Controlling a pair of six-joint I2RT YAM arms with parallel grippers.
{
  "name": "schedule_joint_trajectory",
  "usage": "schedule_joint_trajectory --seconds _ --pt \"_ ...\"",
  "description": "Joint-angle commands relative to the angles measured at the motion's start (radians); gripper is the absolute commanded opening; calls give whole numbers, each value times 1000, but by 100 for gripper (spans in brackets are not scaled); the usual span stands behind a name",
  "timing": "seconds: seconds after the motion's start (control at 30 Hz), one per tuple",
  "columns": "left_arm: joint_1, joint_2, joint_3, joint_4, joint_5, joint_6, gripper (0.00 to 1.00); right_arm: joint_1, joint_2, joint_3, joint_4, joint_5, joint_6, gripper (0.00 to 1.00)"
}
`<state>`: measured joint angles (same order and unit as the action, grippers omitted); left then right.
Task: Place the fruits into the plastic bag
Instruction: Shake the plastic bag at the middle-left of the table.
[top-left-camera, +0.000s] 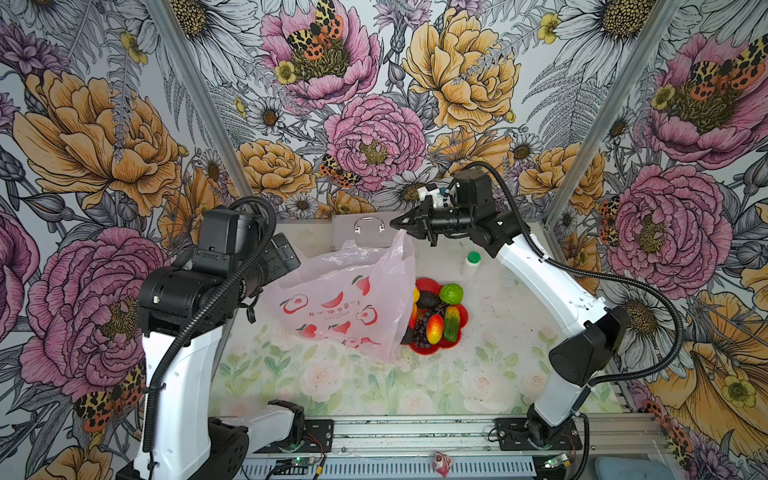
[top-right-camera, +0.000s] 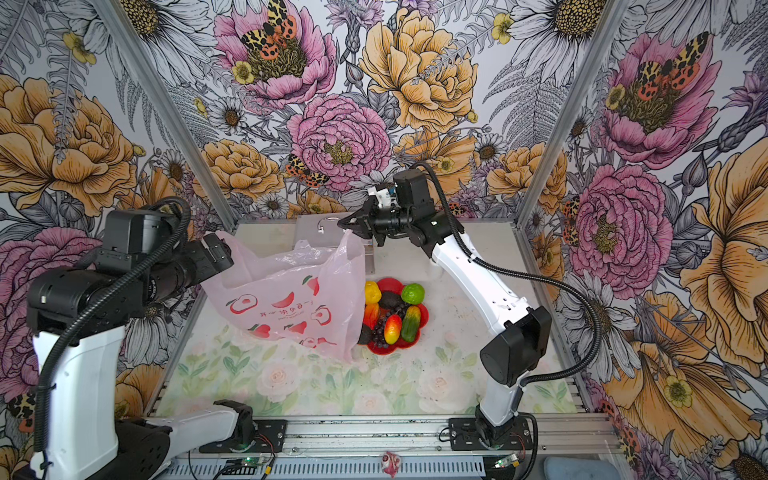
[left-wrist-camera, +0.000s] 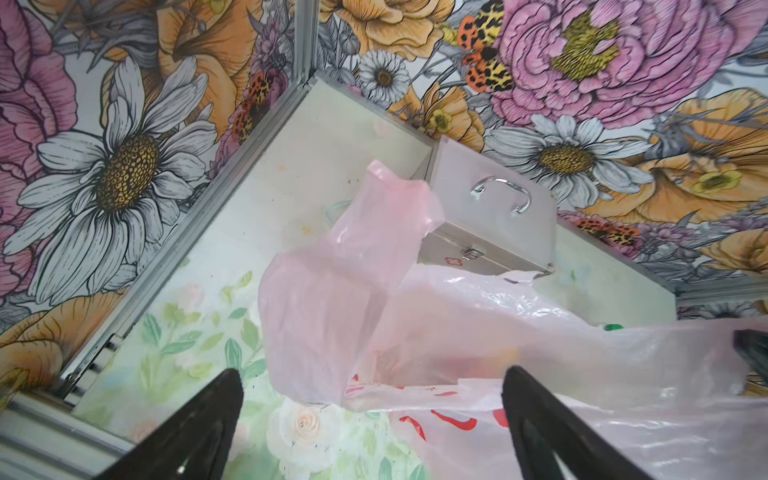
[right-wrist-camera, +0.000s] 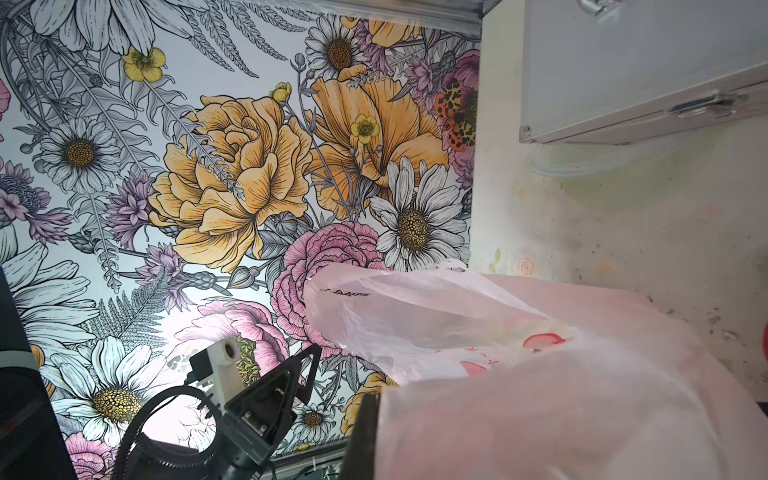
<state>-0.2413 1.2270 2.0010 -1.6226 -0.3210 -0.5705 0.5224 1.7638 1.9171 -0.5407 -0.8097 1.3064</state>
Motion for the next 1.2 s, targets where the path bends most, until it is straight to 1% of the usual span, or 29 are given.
schedule_joint_trajectory --seconds 0.0,0.1,0.2,0.3,0.37,0.4,0.5,0.6,0.67,0.73,0.8,0.87,1.0,1.1,1.17 --pt "25 30 -19 -157 -20 74 99 1 9 23 16 -18 -28 1" --pt "27 82 16 -157 -92 136 99 1 1 9 16 -17 -30 1" --pt "56 143 54 -147 -136 196 98 2 -3 -7 16 -14 -29 0" --pt "70 174 54 -97 -120 224 89 4 -10 -17 16 -6 -30 0" --pt "75 204 62 -93 -136 234 85 4 -12 -20 16 -6 -27 0" --pt "74 215 64 -85 -141 238 80 4 -15 -20 14 -6 -26 0" --pt "86 236 59 -58 -156 251 75 4 -22 -29 15 -8 -24 0" --pt "116 247 43 -6 -121 269 69 4 -30 -44 15 -8 -21 0" --pt "135 260 45 13 -96 277 52 5 -35 -53 13 -11 -23 0" --pt "138 268 58 14 -93 279 23 4 -39 -56 14 -8 -25 0" --pt "139 262 72 13 -81 271 0 4 -40 -51 15 -10 -27 0" --pt "131 241 95 12 -79 259 0 5 -37 -30 14 -20 -42 0" --pt "94 185 191 5 -79 222 0 -2 -36 51 15 -39 -106 0" --pt "91 146 230 0 -62 198 0 -10 -31 102 13 -40 -143 0" --pt "89 123 247 -8 -73 185 0 -11 -16 126 14 -43 -161 0"
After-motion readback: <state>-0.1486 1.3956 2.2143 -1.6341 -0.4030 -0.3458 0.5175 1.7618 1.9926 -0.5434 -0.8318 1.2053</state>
